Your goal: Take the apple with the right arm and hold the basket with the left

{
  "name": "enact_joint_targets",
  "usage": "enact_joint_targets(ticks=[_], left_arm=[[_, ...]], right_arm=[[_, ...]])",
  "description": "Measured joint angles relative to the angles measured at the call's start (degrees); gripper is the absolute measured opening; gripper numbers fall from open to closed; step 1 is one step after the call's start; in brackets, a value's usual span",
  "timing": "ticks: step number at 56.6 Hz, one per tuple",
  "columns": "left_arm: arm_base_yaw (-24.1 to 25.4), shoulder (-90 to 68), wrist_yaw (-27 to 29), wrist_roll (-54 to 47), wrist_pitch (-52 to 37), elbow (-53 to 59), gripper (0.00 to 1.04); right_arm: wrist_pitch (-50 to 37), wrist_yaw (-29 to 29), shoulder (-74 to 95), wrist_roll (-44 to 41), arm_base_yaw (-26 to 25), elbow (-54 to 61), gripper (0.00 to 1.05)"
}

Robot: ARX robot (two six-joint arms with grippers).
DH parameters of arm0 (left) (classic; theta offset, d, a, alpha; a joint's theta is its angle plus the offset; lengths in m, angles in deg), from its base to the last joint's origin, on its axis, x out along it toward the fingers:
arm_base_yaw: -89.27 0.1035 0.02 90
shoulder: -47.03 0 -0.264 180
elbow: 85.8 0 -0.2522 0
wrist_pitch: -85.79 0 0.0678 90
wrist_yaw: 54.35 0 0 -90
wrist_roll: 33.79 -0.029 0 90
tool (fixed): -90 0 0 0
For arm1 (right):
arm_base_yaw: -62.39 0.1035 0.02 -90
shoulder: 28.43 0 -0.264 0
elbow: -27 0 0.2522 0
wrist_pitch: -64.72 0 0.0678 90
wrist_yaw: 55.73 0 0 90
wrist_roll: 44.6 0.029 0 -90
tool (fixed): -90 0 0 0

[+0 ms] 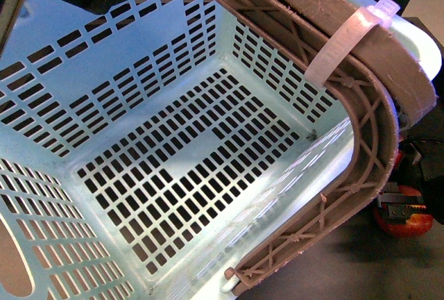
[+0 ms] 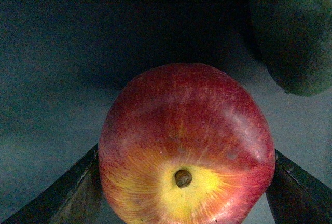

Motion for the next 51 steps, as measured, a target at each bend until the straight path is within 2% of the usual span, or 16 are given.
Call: enact_joint_targets(ticks=[15,33,42,51], left_arm=[[0.0,0.0,0.0,0.0,0.0,0.0,0.19],[0.0,0.0,0.0,0.0,0.0,0.0,0.19],[0.0,0.0,-0.02,0.0,0.0,0.0,0.19],[0.0,0.0,0.02,0.0,0.0,0.0,0.19]], right_arm=[[0.81,2.95,-13.18,-5.44,-2.01,7.61,0.73],[13.99,9.03,-41.79,-8.81,-4.87,12.41,0.73],[21.11,10.12,-56.85,-8.04,-3.43,11.06,0.73],[25.77,9.22,-68.76,-5.75,0.15,8.22,0.73]])
